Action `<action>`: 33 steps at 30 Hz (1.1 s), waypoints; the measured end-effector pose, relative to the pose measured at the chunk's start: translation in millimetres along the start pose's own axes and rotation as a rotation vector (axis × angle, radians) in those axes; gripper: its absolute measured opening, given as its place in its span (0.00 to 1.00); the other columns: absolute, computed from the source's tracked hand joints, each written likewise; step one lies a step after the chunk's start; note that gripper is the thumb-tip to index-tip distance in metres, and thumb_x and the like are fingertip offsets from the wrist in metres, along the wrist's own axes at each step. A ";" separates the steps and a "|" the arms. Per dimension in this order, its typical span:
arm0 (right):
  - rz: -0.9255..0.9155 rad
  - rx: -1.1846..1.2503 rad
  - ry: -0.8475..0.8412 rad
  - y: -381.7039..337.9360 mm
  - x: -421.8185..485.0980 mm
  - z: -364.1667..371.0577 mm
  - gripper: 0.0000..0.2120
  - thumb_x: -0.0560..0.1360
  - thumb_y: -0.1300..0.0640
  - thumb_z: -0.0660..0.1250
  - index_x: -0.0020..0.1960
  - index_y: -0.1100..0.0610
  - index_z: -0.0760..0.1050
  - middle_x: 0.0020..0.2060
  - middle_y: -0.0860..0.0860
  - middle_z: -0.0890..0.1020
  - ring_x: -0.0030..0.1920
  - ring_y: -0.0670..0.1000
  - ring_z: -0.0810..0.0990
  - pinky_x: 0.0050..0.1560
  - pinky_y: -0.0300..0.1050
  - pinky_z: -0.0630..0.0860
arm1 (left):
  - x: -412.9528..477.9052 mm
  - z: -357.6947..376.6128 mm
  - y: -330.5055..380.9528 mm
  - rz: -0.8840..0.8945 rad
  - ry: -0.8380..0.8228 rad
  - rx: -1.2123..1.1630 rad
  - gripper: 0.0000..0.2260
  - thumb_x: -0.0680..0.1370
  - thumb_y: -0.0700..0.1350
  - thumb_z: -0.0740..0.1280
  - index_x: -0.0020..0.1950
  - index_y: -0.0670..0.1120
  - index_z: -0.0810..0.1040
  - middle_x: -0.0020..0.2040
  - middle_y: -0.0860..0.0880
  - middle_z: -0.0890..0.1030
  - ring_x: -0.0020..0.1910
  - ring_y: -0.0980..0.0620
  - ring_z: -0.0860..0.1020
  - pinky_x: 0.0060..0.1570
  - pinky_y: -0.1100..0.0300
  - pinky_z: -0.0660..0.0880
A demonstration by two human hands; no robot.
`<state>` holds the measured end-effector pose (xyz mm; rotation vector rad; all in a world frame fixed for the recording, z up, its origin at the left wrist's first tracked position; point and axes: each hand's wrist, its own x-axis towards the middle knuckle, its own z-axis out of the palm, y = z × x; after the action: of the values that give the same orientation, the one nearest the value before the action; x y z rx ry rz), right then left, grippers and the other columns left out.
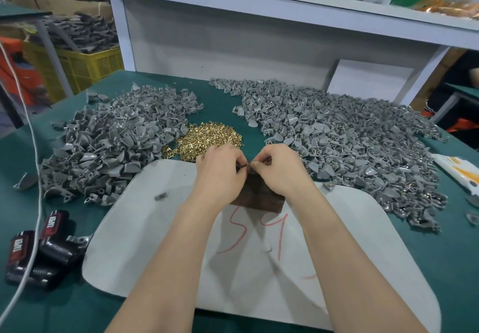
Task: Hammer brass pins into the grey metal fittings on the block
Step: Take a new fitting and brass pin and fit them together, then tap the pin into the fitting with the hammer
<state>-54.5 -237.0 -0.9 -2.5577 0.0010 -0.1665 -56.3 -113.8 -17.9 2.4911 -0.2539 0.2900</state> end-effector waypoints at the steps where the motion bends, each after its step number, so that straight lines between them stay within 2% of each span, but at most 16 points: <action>1: 0.002 0.007 0.004 0.2 -0.5 0.5 0.06 0.75 0.57 0.67 0.40 0.52 0.78 0.39 0.49 0.79 0.46 0.50 0.77 0.42 0.38 0.66 | -0.3 -0.1 0.1 -0.001 -0.001 0.002 0.05 0.78 0.46 0.66 0.42 0.53 0.73 0.51 0.53 0.76 0.57 0.47 0.71 0.56 0.51 0.64; 6: -0.003 0.041 0.033 2.7 -1.7 3.7 0.08 0.75 0.57 0.66 0.38 0.51 0.75 0.37 0.47 0.78 0.43 0.48 0.76 0.40 0.37 0.64 | 0.0 1.3 -1.0 -0.005 0.001 0.019 0.03 0.78 0.46 0.65 0.46 0.51 0.78 0.52 0.53 0.76 0.57 0.47 0.71 0.58 0.50 0.64; 11: 0.005 0.051 0.022 0.6 -1.4 5.1 0.08 0.76 0.58 0.65 0.38 0.51 0.76 0.38 0.48 0.79 0.43 0.50 0.77 0.41 0.38 0.66 | -0.3 -0.5 -0.4 -0.013 -0.003 0.012 0.04 0.78 0.46 0.65 0.43 0.52 0.76 0.51 0.54 0.76 0.57 0.47 0.71 0.57 0.51 0.63; 12: 0.002 0.051 -0.004 -0.1 -0.9 3.1 0.08 0.76 0.58 0.65 0.39 0.52 0.77 0.39 0.49 0.81 0.45 0.51 0.78 0.42 0.40 0.69 | -0.7 -0.8 -0.7 -0.012 -0.003 0.010 0.05 0.78 0.46 0.65 0.42 0.53 0.74 0.49 0.54 0.75 0.57 0.47 0.71 0.57 0.51 0.63; 14: -0.012 0.103 0.003 4.5 0.2 -4.1 0.08 0.77 0.59 0.63 0.47 0.56 0.81 0.46 0.53 0.83 0.49 0.52 0.80 0.52 0.44 0.74 | -1.1 -0.8 -1.4 -0.010 0.005 0.003 0.05 0.77 0.46 0.66 0.41 0.53 0.74 0.48 0.55 0.75 0.56 0.47 0.72 0.57 0.51 0.64; 16: 0.049 0.105 0.126 19.0 -2.3 -15.3 0.11 0.78 0.60 0.61 0.55 0.58 0.79 0.53 0.53 0.82 0.53 0.52 0.79 0.58 0.43 0.72 | -0.7 -1.0 -3.0 -0.017 0.011 -0.017 0.05 0.77 0.47 0.67 0.41 0.53 0.76 0.48 0.55 0.76 0.55 0.48 0.73 0.57 0.51 0.64; 17: 0.107 0.030 0.173 28.7 -5.1 -20.2 0.11 0.79 0.59 0.60 0.56 0.58 0.78 0.53 0.54 0.82 0.52 0.53 0.78 0.57 0.43 0.71 | -0.4 -1.0 -3.8 -0.023 0.010 -0.029 0.05 0.77 0.48 0.67 0.41 0.53 0.77 0.47 0.55 0.77 0.55 0.48 0.73 0.57 0.51 0.64; 18: 0.182 -0.082 0.152 38.0 -8.1 -23.7 0.10 0.78 0.58 0.61 0.55 0.59 0.78 0.53 0.55 0.82 0.50 0.54 0.78 0.54 0.45 0.72 | -0.1 -0.9 -4.0 -0.030 0.009 -0.036 0.05 0.77 0.48 0.67 0.41 0.54 0.76 0.47 0.55 0.77 0.55 0.48 0.73 0.57 0.51 0.64; 20: 0.314 -0.264 -0.039 47.4 -13.1 -24.7 0.13 0.77 0.52 0.62 0.54 0.60 0.78 0.51 0.58 0.80 0.50 0.58 0.79 0.52 0.48 0.75 | 0.7 -0.5 -3.8 -0.042 0.008 -0.036 0.06 0.76 0.48 0.68 0.40 0.54 0.75 0.48 0.55 0.78 0.54 0.48 0.73 0.57 0.50 0.65; 22: 0.328 -0.284 -0.157 47.4 -11.7 -20.9 0.14 0.76 0.54 0.63 0.56 0.62 0.77 0.52 0.59 0.80 0.51 0.60 0.78 0.50 0.48 0.75 | 1.1 0.5 -4.0 -0.049 0.016 -0.031 0.05 0.76 0.49 0.68 0.40 0.54 0.76 0.48 0.54 0.79 0.54 0.48 0.74 0.56 0.51 0.65; 24: 0.296 -0.278 -0.186 46.6 -8.5 -18.4 0.13 0.76 0.56 0.62 0.56 0.62 0.77 0.51 0.60 0.81 0.51 0.60 0.79 0.47 0.47 0.75 | 0.8 1.1 -4.6 -0.054 0.028 -0.031 0.05 0.76 0.49 0.68 0.40 0.54 0.77 0.48 0.54 0.79 0.53 0.49 0.74 0.56 0.51 0.65; 27: 0.277 -0.233 -0.157 50.6 -5.0 -20.4 0.12 0.77 0.56 0.60 0.51 0.64 0.77 0.46 0.61 0.81 0.46 0.59 0.79 0.45 0.48 0.74 | 0.7 -0.1 -5.8 -0.073 0.038 -0.028 0.05 0.76 0.49 0.68 0.40 0.54 0.77 0.47 0.54 0.79 0.51 0.49 0.75 0.56 0.51 0.67; 30: 0.317 -0.115 -0.142 51.4 -4.8 -28.1 0.15 0.78 0.54 0.60 0.45 0.64 0.78 0.35 0.59 0.81 0.37 0.57 0.80 0.44 0.48 0.77 | 1.7 -0.7 -8.4 -0.098 0.044 -0.026 0.04 0.76 0.49 0.68 0.42 0.53 0.78 0.47 0.54 0.79 0.51 0.49 0.75 0.55 0.51 0.67; 33: 0.299 -0.099 -0.003 50.0 -7.3 -35.9 0.18 0.77 0.50 0.61 0.41 0.64 0.78 0.34 0.60 0.82 0.35 0.59 0.81 0.38 0.47 0.75 | 2.2 -0.3 -10.2 -0.102 0.040 -0.008 0.03 0.76 0.50 0.68 0.43 0.53 0.79 0.49 0.54 0.79 0.53 0.49 0.75 0.55 0.51 0.67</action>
<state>-64.3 -298.3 0.7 -2.6188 0.3975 -0.0482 -51.8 -105.8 -22.7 2.4781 -0.1113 0.2952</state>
